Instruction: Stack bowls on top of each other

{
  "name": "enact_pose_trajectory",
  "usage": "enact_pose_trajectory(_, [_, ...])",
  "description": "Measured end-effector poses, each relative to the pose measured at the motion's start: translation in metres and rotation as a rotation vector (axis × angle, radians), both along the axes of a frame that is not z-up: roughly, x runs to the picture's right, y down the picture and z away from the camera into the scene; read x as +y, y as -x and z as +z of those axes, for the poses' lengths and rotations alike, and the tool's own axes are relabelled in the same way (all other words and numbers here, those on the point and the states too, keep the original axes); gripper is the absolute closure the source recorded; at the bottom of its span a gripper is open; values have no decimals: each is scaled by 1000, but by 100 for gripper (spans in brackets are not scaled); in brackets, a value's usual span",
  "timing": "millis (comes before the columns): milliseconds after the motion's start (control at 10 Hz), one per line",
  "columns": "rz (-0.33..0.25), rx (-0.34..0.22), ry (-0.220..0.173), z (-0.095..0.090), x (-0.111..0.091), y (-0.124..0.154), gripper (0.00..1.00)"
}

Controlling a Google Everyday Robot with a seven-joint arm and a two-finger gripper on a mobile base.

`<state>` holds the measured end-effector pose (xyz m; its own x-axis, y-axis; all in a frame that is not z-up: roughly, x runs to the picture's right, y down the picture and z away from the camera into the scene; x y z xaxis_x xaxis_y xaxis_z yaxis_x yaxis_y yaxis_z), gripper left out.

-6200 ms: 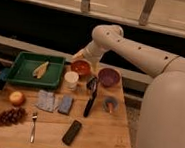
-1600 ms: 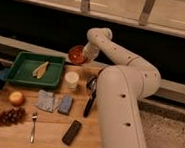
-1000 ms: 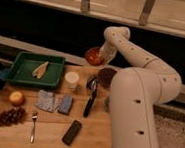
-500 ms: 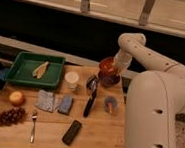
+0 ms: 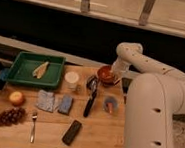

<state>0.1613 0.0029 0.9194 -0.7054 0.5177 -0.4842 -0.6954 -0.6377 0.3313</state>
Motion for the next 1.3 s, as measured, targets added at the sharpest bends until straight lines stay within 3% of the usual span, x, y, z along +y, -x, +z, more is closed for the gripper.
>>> enact_pose_trajectory(400, [40,-9,-22,11,7,15,39])
enact_pose_trajectory(1100, [-23,28,-166,-17,-61,11,39])
enact_pose_trajectory(1300, [-32,17,-177,-20,-66,14,39])
